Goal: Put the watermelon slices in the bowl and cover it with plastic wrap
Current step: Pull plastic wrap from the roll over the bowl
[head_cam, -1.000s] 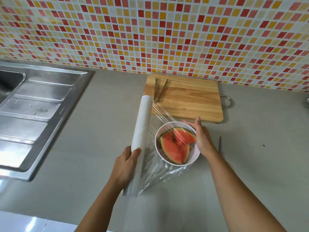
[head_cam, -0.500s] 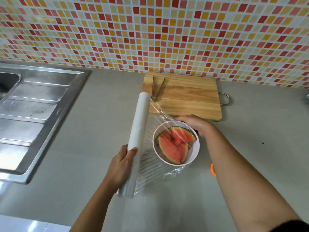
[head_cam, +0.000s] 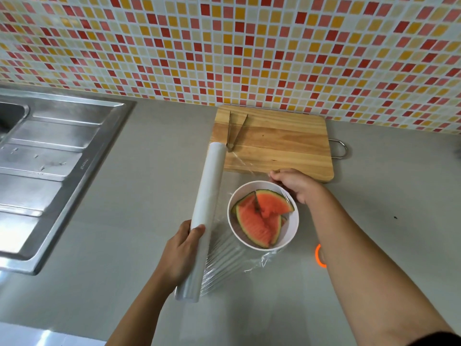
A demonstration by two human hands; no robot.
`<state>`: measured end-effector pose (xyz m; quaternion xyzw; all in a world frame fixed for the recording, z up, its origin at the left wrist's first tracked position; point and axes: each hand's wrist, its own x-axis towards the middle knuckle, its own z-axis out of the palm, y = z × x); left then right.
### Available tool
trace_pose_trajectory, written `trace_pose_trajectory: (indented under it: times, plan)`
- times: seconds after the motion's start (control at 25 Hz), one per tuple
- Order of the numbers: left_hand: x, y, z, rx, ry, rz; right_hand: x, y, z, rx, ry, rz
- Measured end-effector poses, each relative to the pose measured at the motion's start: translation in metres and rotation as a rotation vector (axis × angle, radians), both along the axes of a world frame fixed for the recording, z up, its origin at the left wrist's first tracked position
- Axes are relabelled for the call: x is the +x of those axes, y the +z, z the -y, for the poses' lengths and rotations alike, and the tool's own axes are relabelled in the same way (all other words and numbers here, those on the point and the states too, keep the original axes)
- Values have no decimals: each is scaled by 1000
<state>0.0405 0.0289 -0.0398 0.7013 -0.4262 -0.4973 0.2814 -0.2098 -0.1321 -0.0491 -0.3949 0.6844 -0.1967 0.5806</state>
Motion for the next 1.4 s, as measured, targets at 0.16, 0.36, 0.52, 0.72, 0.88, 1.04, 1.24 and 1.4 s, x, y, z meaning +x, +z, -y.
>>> trace_pose_trajectory:
  times: [0.16,0.36,0.52,0.72,0.88,1.04,1.24,1.4]
  plan:
    - [-1,-1,1,7,10,-13,3,-6,-2,-24,-153,79]
    - [-2,-2,1,25,3,-17,7,-17,-5,42,-282,142]
    - [-3,-4,0,27,13,-15,5,-17,-3,82,-204,-54]
    - [-4,-4,0,23,4,5,3,-21,-2,139,-195,-88]
    - [-3,-5,1,21,7,20,-6,-26,-11,-76,-272,-314]
    - [-1,-5,3,29,-7,22,-3,-8,-49,-594,-277,-159]
    - [-2,-6,2,-2,6,32,3,-11,-76,-449,-75,69]
    - [-3,-7,-2,-36,28,44,0,-9,-71,-298,-69,-169]
